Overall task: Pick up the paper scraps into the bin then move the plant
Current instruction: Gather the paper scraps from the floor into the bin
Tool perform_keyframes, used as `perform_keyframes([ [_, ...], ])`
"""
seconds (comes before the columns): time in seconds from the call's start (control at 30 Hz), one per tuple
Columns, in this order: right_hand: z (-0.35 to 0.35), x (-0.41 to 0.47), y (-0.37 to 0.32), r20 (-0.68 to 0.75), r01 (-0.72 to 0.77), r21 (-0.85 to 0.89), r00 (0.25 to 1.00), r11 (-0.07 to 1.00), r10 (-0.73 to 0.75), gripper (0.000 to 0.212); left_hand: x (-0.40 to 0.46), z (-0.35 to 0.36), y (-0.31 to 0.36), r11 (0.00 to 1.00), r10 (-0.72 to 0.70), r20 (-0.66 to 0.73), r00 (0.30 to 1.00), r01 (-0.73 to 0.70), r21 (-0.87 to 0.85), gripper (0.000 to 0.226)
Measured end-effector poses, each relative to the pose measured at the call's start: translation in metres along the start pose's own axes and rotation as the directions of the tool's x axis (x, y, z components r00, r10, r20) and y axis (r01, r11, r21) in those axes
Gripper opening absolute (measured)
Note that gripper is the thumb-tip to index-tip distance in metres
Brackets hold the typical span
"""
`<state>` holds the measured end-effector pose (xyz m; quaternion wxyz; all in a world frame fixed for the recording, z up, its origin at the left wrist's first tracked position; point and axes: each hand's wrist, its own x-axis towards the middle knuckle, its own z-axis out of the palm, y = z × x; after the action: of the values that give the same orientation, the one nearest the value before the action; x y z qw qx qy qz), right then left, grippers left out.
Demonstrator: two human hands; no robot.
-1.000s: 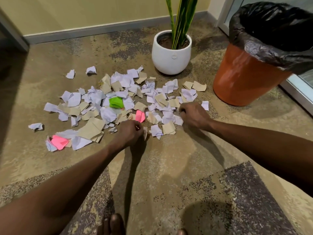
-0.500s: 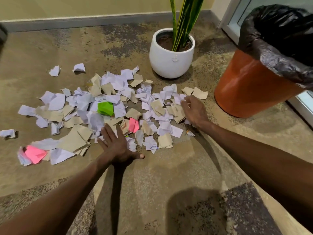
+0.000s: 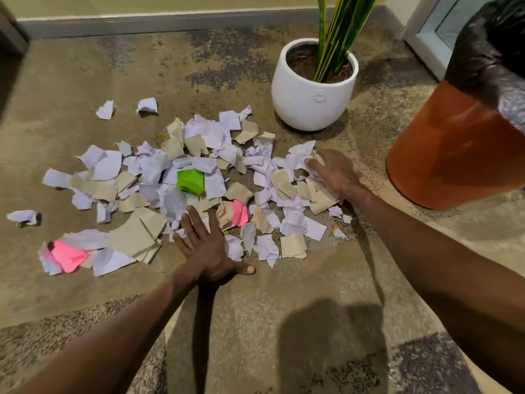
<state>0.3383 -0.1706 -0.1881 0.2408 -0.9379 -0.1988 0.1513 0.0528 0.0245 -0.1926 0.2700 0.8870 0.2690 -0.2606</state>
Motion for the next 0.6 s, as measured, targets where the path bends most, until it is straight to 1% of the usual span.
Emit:
perform_keyframes([
  [0.1, 0.002, -0.024, -0.02, 0.18, 0.119, -0.037, 0.977, 0.992, -0.111, 0.09, -0.004, 0.0, 0.0, 0.999, 0.012, -0.065, 0.998, -0.014, -0.035, 0.172],
  [0.17, 0.003, -0.044, -0.038, 0.276, 0.212, -0.064, 0.943, 0.975, -0.186, 0.107, -0.006, -0.004, 0.003, 0.998, 0.044, -0.124, 0.991, -0.048, -0.029, 0.175],
  [0.23, 0.003, -0.062, -0.052, 0.384, 0.254, -0.077, 0.9, 0.964, -0.206, 0.123, -0.007, -0.013, 0.01, 0.994, 0.108, -0.188, 0.976, -0.1, 0.048, 0.178],
  [0.33, 0.006, -0.085, -0.059, 0.533, 0.263, -0.137, 0.832, 0.955, -0.153, 0.135, 0.0, -0.03, 0.025, 0.956, 0.233, -0.221, 0.947, -0.181, 0.232, 0.179],
  [0.4, 0.009, -0.099, -0.06, 0.573, 0.261, -0.168, 0.81, 0.951, -0.121, 0.143, 0.007, -0.042, 0.036, 0.917, 0.297, -0.184, 0.937, -0.227, 0.328, 0.177],
  [0.47, 0.011, -0.112, -0.062, 0.578, 0.27, -0.197, 0.808, 0.942, -0.111, 0.149, 0.014, -0.049, 0.048, 0.867, 0.337, -0.135, 0.932, -0.251, 0.43, 0.175],
  [0.53, 0.013, -0.12, -0.063, 0.571, 0.314, -0.276, 0.814, 0.908, -0.108, 0.152, 0.021, -0.053, 0.059, 0.805, 0.37, -0.041, 0.928, -0.298, 0.512, 0.172],
  [0.6, 0.017, -0.125, -0.063, 0.553, 0.364, -0.383, 0.827, 0.849, -0.105, 0.152, 0.024, -0.052, 0.067, 0.772, 0.365, 0.075, 0.928, -0.347, 0.533, 0.167],
])
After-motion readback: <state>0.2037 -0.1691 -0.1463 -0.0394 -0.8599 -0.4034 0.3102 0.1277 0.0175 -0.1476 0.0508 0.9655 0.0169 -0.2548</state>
